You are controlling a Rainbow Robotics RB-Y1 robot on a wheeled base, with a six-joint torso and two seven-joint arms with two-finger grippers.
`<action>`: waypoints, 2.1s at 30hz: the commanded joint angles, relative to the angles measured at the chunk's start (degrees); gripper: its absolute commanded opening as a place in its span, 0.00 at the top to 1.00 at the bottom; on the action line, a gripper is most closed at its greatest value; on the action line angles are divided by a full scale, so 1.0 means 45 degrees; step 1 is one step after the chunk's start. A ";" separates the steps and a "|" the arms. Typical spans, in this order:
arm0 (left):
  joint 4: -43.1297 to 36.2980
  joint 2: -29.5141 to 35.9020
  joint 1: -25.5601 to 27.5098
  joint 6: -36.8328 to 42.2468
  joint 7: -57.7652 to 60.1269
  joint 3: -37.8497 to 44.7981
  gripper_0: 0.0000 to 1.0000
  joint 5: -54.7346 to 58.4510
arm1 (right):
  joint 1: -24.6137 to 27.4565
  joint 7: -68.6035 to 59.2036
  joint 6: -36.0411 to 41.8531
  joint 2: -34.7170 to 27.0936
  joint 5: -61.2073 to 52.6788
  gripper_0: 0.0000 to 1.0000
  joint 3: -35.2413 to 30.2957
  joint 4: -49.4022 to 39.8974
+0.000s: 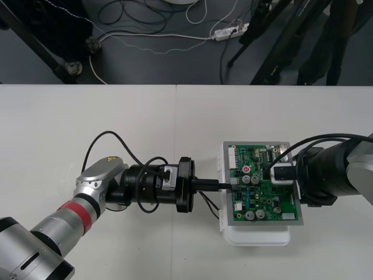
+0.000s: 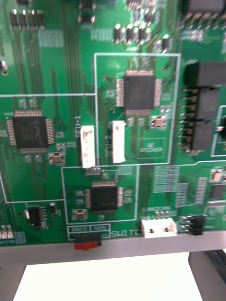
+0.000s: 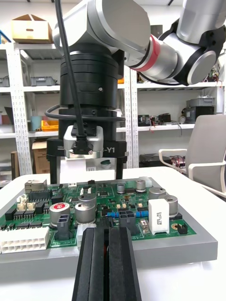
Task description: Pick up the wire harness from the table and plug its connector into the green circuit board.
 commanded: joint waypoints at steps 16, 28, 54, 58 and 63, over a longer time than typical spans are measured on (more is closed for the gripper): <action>-0.0102 0.0195 0.0220 0.0479 0.0384 -0.0353 1.00 -0.0380 | 0.0324 -0.0486 -0.0066 0.0616 0.0199 0.00 0.0112 -0.0377; -0.0258 0.0195 0.0201 0.0479 0.0384 -0.0353 1.00 -0.0224 | 0.0305 -0.0330 -0.0066 0.0694 0.0199 0.00 0.0131 -0.0377; -0.0375 -0.0274 0.0005 0.0733 0.0287 -0.0373 1.00 -0.0048 | 0.0324 -0.0291 -0.0066 0.0694 0.0160 0.00 0.0131 -0.0338; -0.0395 -0.0274 0.0005 0.0733 0.0267 -0.0373 1.00 -0.0087 | 0.0305 -0.0232 -0.0066 0.0674 0.0082 0.00 0.0131 -0.0084; -0.0395 -0.0430 0.0005 0.0752 0.0228 -0.0353 1.00 -0.0087 | 0.0305 -0.0232 -0.0066 0.0674 0.0024 0.00 0.0112 -0.0064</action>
